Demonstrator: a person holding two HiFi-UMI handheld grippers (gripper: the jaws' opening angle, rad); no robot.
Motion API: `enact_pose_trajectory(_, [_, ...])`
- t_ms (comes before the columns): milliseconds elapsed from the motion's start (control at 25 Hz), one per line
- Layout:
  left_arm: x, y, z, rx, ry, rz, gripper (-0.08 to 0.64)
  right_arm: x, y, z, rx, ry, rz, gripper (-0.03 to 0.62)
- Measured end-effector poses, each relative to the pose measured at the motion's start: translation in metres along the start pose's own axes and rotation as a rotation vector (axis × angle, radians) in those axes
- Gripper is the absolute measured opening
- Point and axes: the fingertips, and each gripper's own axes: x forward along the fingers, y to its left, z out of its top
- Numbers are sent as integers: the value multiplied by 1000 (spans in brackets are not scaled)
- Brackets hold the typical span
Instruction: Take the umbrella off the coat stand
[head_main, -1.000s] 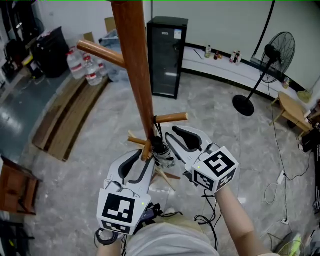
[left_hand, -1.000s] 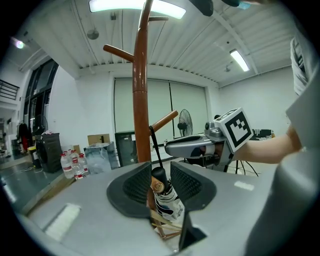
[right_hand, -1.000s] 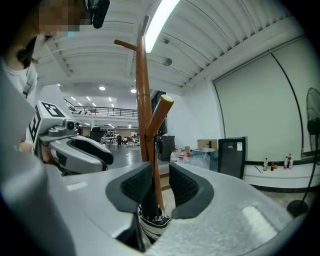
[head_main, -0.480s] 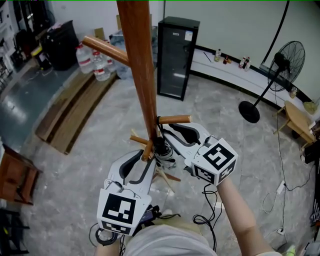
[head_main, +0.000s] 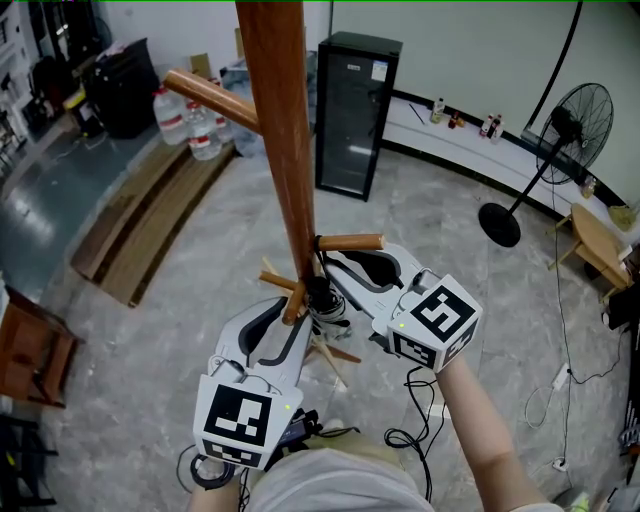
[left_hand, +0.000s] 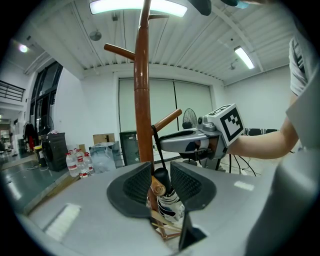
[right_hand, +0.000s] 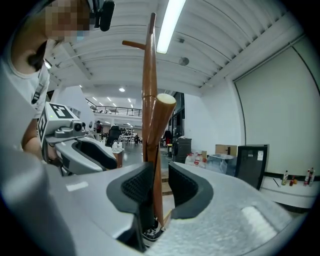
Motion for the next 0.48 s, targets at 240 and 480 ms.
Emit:
enact_pose_trajectory(240, [2, 0, 4, 1, -5, -5, 120, 5, 2, -5, 7, 12, 28, 53])
enact_pose_trajectory(480, [5, 1, 2, 0, -2, -6, 120, 6, 3, -5, 4, 16, 28, 5])
